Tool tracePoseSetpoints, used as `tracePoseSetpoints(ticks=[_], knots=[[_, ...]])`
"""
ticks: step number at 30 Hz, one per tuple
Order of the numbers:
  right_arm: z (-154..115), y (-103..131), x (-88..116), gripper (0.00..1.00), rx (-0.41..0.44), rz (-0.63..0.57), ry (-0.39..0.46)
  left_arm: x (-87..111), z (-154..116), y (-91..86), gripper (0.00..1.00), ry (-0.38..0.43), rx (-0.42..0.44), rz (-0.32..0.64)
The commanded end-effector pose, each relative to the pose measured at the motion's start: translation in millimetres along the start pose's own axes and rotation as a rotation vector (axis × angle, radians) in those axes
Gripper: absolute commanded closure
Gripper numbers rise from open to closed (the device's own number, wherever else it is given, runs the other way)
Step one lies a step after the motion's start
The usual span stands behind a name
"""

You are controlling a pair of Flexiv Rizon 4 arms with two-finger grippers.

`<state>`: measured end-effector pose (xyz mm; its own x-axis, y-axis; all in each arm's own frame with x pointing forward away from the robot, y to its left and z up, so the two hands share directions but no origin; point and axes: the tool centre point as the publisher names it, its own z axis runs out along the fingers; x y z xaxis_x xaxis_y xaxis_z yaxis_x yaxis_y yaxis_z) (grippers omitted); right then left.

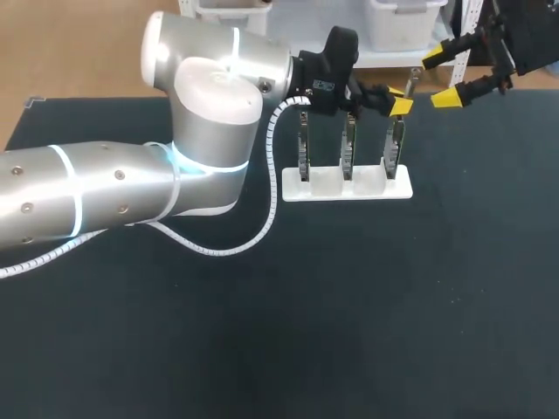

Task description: Pick up the optical module with the left hand, and insert it into the network port with the right hand.

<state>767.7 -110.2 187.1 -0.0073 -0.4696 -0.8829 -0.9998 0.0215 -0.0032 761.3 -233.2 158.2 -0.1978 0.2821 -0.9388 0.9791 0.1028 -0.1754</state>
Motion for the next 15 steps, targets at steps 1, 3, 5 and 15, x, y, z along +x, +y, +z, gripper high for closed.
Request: tracePoseSetpoints(ticks=[1, 3, 5, 15], knots=[[0, -7, -2, 0.00, -0.040, -0.009, -0.017, -0.3, 1, 1.3, 1.00, 0.001, 0.002, 0.000], [-1, -6, -3, 0.00, -0.042, -0.011, -0.019, -0.3, 1, 1.3, 1.00, 0.001, 0.002, 0.000], [0, -5, -6, 0.00, -0.044, -0.013, -0.020, -0.3, 1, 1.3, 1.00, 0.001, 0.002, 0.000], [6, 4, -16, 0.00, -0.064, -0.028, -0.021, -0.3, 1, 1.3, 1.00, 0.001, 0.002, 0.000]])
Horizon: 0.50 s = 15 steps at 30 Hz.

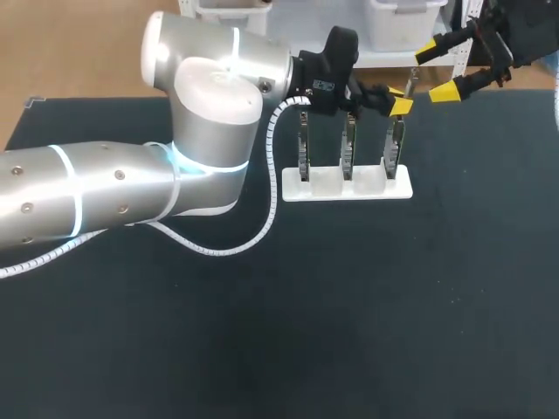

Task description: Pick up the optical module with the left hand, and insert it into the network port with the right hand.

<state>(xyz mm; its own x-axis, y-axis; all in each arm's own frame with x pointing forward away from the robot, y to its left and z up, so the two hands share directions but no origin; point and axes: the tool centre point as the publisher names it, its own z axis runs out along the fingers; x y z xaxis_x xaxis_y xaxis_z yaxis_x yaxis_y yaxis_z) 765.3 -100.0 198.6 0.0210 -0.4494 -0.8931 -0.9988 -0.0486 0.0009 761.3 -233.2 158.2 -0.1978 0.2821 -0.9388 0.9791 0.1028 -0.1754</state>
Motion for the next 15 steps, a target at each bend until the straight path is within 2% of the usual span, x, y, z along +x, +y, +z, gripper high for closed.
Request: tracePoseSetpoints(ticks=[1, 6, 9, 15], knots=[[3.2, 1.8, -1.3, 0.00, 0.000, 0.001, 0.001, -0.2, 0.5, 1.3, 1.00, 0.001, 0.002, 0.000], [5.4, 3.9, -0.1, 0.00, 0.003, 0.011, -0.005, -0.2, 0.5, 1.3, 1.00, 0.001, 0.002, 0.000], [9.0, 5.3, -1.2, 0.00, -0.031, 0.000, -0.005, -0.2, 0.5, 1.3, 1.00, 0.001, 0.002, 0.000], [10.2, 4.4, -2.2, 0.00, -0.040, 0.001, -0.010, -0.2, 0.5, 1.3, 1.00, 0.001, 0.002, 0.000]])
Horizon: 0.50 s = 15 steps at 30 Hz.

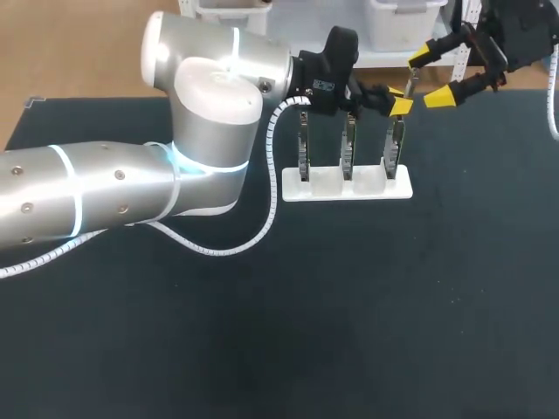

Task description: Pick up the optical module with the left hand, and insert it into the network port with the right hand.

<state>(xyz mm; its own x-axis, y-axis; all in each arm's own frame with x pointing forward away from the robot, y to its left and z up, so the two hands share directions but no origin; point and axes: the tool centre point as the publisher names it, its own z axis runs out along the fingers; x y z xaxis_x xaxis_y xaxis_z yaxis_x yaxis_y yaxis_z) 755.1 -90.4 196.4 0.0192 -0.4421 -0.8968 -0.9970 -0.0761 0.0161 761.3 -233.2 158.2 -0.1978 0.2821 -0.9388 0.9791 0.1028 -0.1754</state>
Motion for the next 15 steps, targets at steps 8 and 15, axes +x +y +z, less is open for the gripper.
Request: tracePoseSetpoints(ticks=[8, 15], knots=[[-0.5, -8.2, 0.1, 0.00, -0.013, -0.001, 0.000, -0.2, 0.5, 1.3, 1.00, 0.001, 0.002, 0.000], [1.8, -14.5, -0.8, 0.00, -0.016, -0.004, -0.004, -0.2, 0.5, 1.3, 1.00, 0.001, 0.002, 0.000]])
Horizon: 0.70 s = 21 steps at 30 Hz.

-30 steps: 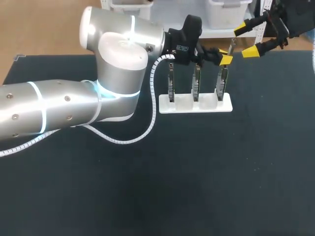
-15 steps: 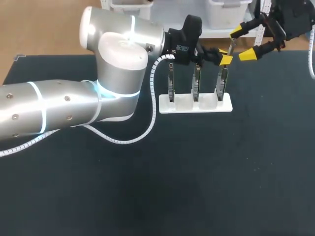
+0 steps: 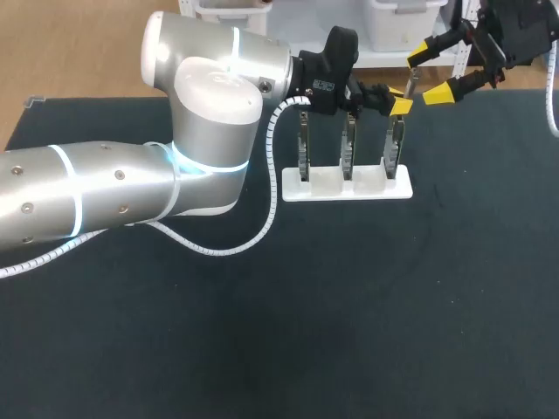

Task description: Pick up the optical module with the left hand, and insert it into the network port with the right hand.

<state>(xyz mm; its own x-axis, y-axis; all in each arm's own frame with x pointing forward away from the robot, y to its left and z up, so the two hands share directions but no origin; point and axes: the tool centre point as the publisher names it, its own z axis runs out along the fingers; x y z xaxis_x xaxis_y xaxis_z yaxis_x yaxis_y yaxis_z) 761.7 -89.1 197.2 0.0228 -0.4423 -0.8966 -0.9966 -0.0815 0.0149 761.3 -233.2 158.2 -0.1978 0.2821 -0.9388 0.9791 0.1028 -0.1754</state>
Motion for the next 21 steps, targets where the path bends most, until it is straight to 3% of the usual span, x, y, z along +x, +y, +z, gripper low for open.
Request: tracePoseSetpoints(ticks=[1, 21], knots=[[2.1, -9.0, -0.2, 0.00, -0.012, -0.002, -0.006, -0.2, 0.5, 1.3, 1.00, 0.001, 0.002, 0.000], [6.2, -15.5, -2.5, 0.00, -0.021, -0.010, -0.009, -0.2, 0.5, 1.3, 1.00, 0.001, 0.002, 0.000]])
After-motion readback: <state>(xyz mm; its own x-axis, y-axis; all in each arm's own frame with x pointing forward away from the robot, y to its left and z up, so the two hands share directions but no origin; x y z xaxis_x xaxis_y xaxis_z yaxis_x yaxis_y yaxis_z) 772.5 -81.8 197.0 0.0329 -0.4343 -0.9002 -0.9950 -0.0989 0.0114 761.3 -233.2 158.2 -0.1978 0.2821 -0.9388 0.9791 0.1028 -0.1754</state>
